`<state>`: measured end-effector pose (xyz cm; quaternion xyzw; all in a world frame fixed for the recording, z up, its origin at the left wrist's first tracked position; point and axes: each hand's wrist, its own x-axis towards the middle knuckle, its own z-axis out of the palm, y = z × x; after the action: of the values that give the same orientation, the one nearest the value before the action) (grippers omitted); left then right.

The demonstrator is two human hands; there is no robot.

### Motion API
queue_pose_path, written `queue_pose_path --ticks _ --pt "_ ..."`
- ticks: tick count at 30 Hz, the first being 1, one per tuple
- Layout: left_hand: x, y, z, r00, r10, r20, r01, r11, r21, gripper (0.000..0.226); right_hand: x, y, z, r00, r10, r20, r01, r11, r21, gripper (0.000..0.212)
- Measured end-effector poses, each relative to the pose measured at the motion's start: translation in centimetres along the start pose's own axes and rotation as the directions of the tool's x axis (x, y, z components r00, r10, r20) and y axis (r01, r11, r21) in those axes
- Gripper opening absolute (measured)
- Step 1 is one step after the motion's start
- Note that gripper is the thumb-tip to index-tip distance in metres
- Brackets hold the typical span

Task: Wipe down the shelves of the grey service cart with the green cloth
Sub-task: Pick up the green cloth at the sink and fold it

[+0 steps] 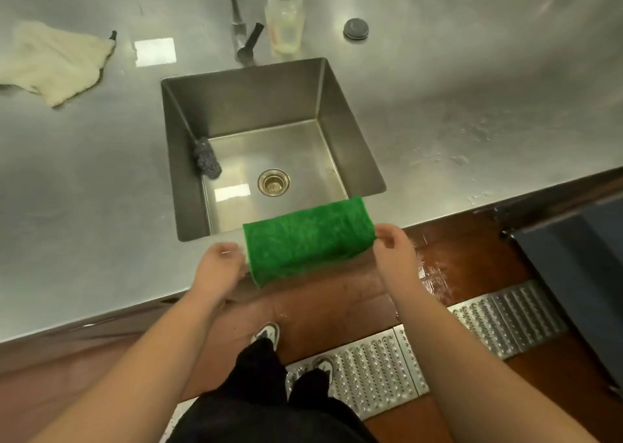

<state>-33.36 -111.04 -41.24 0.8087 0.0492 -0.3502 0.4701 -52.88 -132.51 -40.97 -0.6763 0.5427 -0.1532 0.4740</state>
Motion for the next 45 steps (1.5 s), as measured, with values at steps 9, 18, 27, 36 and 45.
queue_pose_path --ticks 9,18,27,36,45 --pt "2.8 -1.0 4.3 0.995 -0.028 -0.101 0.055 0.960 0.276 0.037 5.3 2.4 3.6 0.995 0.086 0.041 -0.074 0.970 -0.233 0.044" --pt "4.1 0.0 3.9 0.995 -0.100 0.019 0.094 0.977 0.189 0.010 6.1 1.7 4.7 0.974 0.218 0.054 -0.183 0.910 -0.373 0.026" --pt "2.9 3.5 0.0 0.958 0.199 0.206 -0.213 0.976 0.049 0.014 2.6 -2.5 -0.5 0.998 0.059 0.010 -0.059 0.992 0.112 0.016" --pt "1.7 14.8 -0.2 0.687 0.497 0.530 -0.666 0.722 0.187 0.054 -0.7 -8.1 -8.3 0.984 -0.151 0.096 0.158 0.985 -0.067 0.058" --pt "0.4 21.0 6.0 0.514 0.654 0.555 -0.854 0.327 0.404 0.009 -3.0 -8.6 -12.7 0.896 -0.298 -0.328 0.021 0.768 -0.640 0.020"
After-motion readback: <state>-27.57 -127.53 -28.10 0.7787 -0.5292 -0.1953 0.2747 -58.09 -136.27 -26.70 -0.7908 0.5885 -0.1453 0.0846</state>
